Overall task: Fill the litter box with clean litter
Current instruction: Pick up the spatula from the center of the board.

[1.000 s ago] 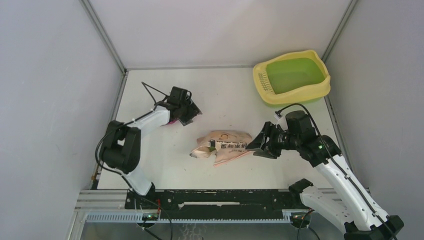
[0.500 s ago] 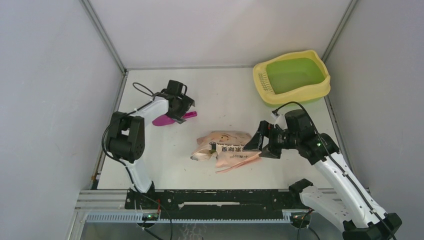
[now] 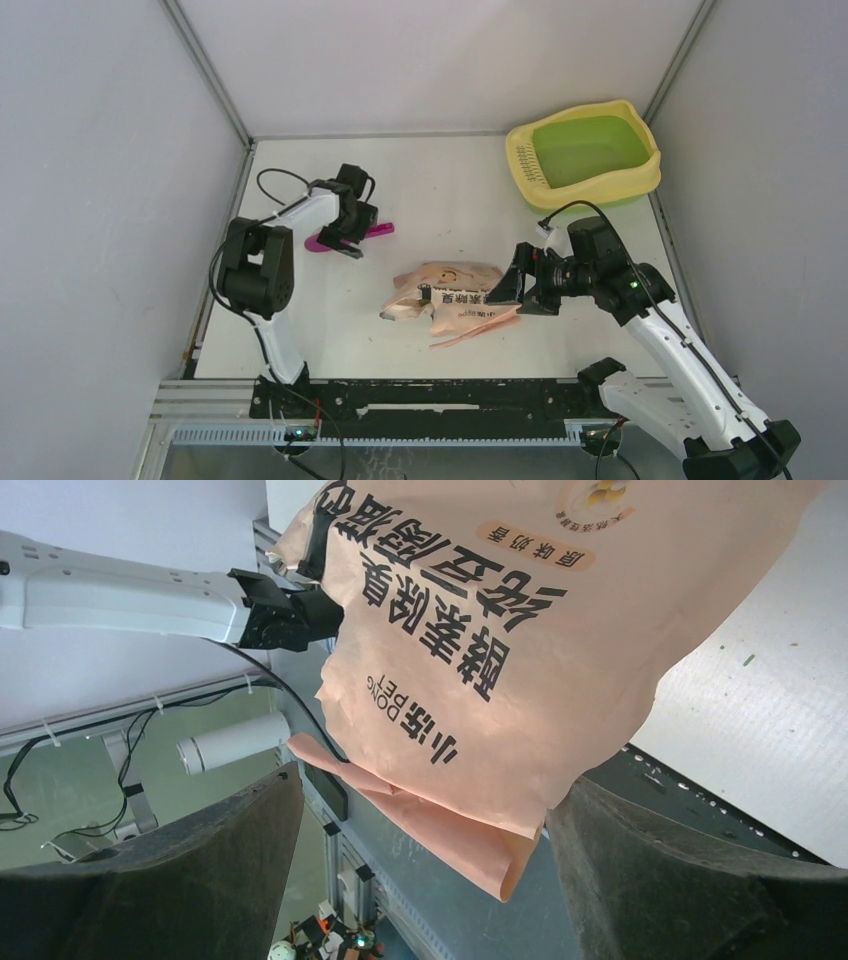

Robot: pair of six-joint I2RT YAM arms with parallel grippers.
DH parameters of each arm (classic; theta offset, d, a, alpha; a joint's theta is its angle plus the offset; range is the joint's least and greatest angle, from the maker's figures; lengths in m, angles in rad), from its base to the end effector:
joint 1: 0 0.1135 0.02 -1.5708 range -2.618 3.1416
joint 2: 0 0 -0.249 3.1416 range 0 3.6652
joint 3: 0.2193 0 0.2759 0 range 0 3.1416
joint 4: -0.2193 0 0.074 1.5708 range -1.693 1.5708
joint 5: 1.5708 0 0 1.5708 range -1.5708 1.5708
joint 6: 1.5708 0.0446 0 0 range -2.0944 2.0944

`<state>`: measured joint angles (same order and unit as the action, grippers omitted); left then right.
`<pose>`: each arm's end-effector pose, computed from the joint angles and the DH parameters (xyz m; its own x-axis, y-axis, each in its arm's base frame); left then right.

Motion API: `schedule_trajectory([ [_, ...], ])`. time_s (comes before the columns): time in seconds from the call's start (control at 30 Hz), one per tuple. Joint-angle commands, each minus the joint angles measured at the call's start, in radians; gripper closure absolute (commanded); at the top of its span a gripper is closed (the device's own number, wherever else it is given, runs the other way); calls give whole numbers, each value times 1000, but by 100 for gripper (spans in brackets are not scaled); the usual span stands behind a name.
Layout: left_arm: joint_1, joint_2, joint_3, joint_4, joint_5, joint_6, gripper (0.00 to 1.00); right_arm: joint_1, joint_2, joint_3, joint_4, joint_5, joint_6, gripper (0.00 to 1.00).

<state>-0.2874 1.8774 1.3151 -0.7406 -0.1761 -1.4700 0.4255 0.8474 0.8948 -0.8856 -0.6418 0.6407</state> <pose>0.3726 -0.1020 0.1444 -0.3265 -0.9249 -0.1947 -0.8965 0.3683 -0.2464 0.1663 0.1047 0.2913 -0.9585 0.0913 -0.2701 -0.1526 0.6358 0.7566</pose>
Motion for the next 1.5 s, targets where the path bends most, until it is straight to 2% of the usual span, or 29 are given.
schedule_trajectory([
  [0.0,11,16,77,-28,-43,-59,12,-13,-13,24,41,-41,-37,5],
  [0.27,16,69,111,-4,1,-117,13,-40,0,24,37,-70,-72,6],
  [0.47,22,181,211,-138,76,-171,16,-71,-7,6,43,-105,-86,6],
  [0.7,24,173,161,-122,102,-207,22,-80,-12,-16,54,-124,-89,7],
  [0.77,23,155,131,-117,103,-205,30,-83,-13,-17,54,-126,-90,7],
  [0.93,21,81,-11,-21,144,-181,65,-84,-30,-17,52,-130,-79,8],
  [1.13,19,-11,-101,50,146,-60,99,-86,-75,-10,54,-131,-41,9],
  [1.3,-5,-169,-108,185,122,232,100,-86,-96,28,50,-119,-22,9],
  [1.47,-13,-384,-98,212,136,486,100,-86,-94,96,46,-95,-10,10],
])
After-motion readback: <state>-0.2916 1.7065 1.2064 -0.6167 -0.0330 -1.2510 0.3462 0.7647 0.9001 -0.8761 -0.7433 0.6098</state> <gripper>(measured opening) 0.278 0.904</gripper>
